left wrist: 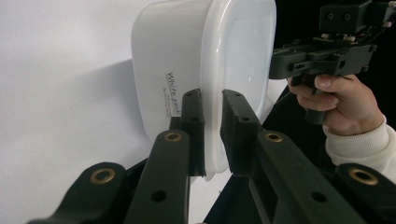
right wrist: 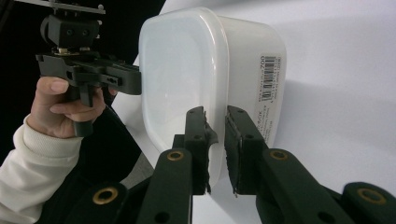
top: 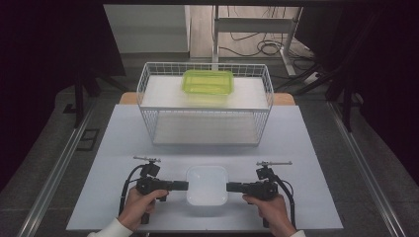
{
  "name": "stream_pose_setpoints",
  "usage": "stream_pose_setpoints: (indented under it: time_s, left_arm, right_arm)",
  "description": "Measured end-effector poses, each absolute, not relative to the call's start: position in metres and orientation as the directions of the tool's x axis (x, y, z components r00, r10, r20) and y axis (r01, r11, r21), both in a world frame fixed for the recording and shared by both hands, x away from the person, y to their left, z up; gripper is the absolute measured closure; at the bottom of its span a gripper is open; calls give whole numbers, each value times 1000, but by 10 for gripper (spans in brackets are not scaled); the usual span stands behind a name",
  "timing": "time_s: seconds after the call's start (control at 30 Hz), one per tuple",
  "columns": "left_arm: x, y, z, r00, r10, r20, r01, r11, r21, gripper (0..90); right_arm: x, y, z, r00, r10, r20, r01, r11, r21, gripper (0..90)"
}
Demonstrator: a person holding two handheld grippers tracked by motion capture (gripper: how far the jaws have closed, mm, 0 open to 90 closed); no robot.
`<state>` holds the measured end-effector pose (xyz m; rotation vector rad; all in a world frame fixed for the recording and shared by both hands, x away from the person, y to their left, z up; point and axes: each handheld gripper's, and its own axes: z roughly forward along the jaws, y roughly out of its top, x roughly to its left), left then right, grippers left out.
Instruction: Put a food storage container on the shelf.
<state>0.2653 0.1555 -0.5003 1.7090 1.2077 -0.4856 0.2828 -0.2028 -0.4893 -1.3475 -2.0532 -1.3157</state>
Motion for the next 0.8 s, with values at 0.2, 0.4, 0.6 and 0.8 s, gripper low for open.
stream_pose_setpoints:
  time_s: [0.2,0.4,0.6,0.8]
  left_arm:
    - [264,155,-498,444,505,-740,873,-59,483,801]
    - [263,156,-488,476,513,-715,851,-64,521,801]
    - [263,158,-480,497,516,-698,835,-67,545,799]
    - [262,157,-473,520,527,-672,817,-78,571,796]
  right_arm:
    - [283,-203,-487,-505,523,687,841,118,529,793]
    - [281,-202,-481,-536,520,666,817,121,563,793]
    - [279,-200,-471,-579,513,633,782,131,609,792]
    - [277,-198,-463,-611,517,600,754,146,641,792]
